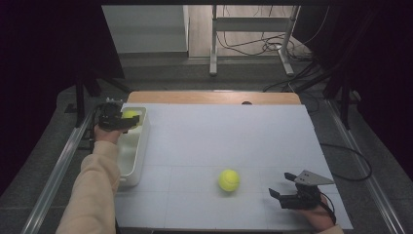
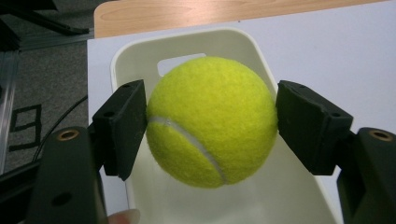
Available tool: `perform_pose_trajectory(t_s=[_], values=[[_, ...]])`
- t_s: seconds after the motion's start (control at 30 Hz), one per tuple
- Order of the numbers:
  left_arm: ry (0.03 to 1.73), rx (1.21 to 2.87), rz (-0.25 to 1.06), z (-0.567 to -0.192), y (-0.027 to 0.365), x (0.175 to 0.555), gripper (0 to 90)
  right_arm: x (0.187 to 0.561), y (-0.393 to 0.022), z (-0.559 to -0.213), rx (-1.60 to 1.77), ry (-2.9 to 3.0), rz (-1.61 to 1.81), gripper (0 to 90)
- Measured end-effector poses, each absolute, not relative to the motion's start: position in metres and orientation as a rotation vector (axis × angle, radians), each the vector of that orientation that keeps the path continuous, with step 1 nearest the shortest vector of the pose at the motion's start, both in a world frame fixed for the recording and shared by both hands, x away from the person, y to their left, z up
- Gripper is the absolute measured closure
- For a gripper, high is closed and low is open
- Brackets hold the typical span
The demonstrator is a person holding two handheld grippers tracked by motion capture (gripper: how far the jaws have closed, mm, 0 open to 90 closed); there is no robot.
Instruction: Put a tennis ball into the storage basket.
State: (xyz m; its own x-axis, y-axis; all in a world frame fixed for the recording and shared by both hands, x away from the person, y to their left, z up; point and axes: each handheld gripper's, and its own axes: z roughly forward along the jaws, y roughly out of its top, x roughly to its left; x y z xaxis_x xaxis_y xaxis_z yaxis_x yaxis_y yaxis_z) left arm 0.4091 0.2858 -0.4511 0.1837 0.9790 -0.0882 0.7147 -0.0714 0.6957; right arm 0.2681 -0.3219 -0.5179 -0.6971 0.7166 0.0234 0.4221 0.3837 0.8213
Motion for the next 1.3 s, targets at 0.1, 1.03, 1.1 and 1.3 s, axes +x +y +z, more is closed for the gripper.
perform_pose_trajectory(t_s=[0.1, 1.03, 1.1, 1.3], values=[[1.589, 1.848, 0.552, -0.451, 0.286, 0.409, 27.7, 0.268, -0.322, -0.518, 0.994, 2.312, 1.223, 13.1], [1.476, 1.772, 0.522, -0.433, 0.279, 0.392, 10.1, 0.268, -0.322, -0.518, 0.991, 2.310, 1.223, 13.1], [1.459, 1.768, 0.521, -0.432, 0.276, 0.389, 10.1, 0.268, -0.322, -0.518, 0.991, 2.309, 1.223, 13.1], [1.381, 1.770, 0.539, -0.427, 0.267, 0.377, 10.6, 0.269, -0.323, -0.518, 0.995, 2.309, 1.223, 13.1]])
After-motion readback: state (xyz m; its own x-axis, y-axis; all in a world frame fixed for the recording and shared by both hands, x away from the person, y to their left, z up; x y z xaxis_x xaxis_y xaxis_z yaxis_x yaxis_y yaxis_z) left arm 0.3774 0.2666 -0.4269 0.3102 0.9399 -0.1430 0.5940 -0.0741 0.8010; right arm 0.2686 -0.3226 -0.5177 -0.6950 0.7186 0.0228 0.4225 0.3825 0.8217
